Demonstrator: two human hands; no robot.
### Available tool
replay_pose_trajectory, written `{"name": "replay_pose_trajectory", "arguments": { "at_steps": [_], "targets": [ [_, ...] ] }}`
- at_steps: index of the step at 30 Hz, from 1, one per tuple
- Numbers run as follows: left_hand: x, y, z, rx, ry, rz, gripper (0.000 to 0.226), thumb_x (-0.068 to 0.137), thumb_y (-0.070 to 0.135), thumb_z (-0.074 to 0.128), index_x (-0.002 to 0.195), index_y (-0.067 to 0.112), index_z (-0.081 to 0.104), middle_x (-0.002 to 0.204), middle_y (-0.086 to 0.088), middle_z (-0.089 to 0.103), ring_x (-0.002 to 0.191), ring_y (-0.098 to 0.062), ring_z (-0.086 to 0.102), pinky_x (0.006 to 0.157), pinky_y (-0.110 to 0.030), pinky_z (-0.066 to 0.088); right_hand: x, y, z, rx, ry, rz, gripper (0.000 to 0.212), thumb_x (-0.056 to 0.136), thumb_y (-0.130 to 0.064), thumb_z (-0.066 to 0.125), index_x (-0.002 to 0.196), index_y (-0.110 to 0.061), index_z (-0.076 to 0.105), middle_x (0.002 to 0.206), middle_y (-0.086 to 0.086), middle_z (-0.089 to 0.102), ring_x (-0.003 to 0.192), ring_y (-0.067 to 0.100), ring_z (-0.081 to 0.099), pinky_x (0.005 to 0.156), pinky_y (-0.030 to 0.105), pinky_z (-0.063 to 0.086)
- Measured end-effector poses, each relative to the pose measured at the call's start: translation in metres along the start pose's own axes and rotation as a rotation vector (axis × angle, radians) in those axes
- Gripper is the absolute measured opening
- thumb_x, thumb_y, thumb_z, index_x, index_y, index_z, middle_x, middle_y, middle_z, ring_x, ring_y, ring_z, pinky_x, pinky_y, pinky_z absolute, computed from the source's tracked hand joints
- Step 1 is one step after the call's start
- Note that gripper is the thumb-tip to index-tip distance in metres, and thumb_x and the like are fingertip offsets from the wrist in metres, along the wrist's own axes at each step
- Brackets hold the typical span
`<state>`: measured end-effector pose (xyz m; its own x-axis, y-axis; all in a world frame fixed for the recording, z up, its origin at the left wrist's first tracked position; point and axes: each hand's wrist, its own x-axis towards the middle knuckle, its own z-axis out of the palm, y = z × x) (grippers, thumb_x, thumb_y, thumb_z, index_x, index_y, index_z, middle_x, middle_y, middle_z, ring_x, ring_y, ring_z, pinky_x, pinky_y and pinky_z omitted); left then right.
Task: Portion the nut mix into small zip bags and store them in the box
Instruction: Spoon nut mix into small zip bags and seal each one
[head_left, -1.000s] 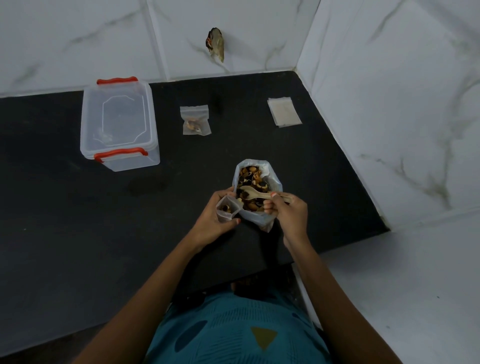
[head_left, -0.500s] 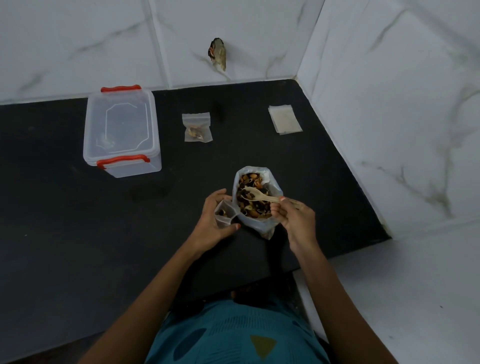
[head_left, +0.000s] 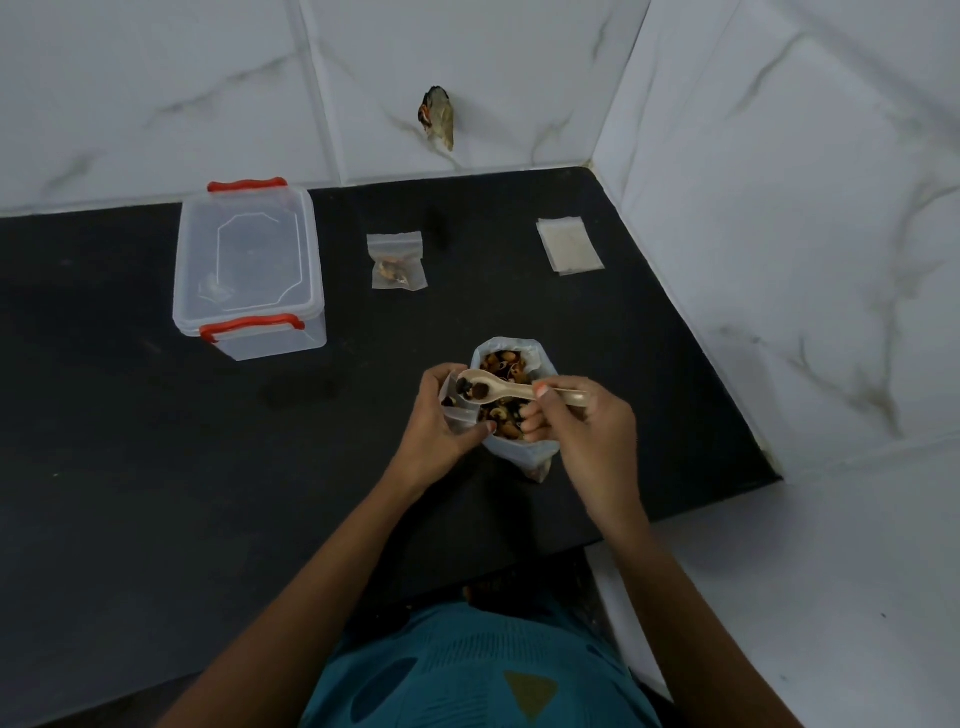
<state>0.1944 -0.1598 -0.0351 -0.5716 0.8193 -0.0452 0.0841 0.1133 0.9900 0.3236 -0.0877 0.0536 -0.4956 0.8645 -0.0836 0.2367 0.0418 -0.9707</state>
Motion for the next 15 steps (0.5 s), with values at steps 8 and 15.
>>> {"name": "replay_pose_trajectory", "arguments": {
  "at_steps": [8,15],
  "targets": [
    [-0.002,0.013,0.003,-0.131,0.054,0.056,0.061,0.070,0.010,0.076,0.114,0.028,0.038,0.119,-0.003,0.049,0.106,-0.003,0.051,0.088,-0.014,0.044,-0.011,0.013,0.014,-0.564,-0.068,-0.748,0.023,0.087,-0.017,0.049,0.099,-0.003,0.062,0.088,0.010,0.070,0.080,0.013,0.067,0.073,0.021,0.053],
    [-0.002,0.018,0.003,-0.162,0.076,0.049,0.061,0.073,0.000,0.073,0.113,0.030,0.038,0.122,-0.004,0.049,0.115,-0.009,0.049,0.089,-0.015,0.045,-0.011,0.021,0.014,-0.500,-0.019,-0.831,0.020,0.087,-0.016,0.049,0.106,-0.012,0.051,0.091,0.013,0.070,0.089,0.013,0.063,0.081,0.024,0.052]
  ]
}}
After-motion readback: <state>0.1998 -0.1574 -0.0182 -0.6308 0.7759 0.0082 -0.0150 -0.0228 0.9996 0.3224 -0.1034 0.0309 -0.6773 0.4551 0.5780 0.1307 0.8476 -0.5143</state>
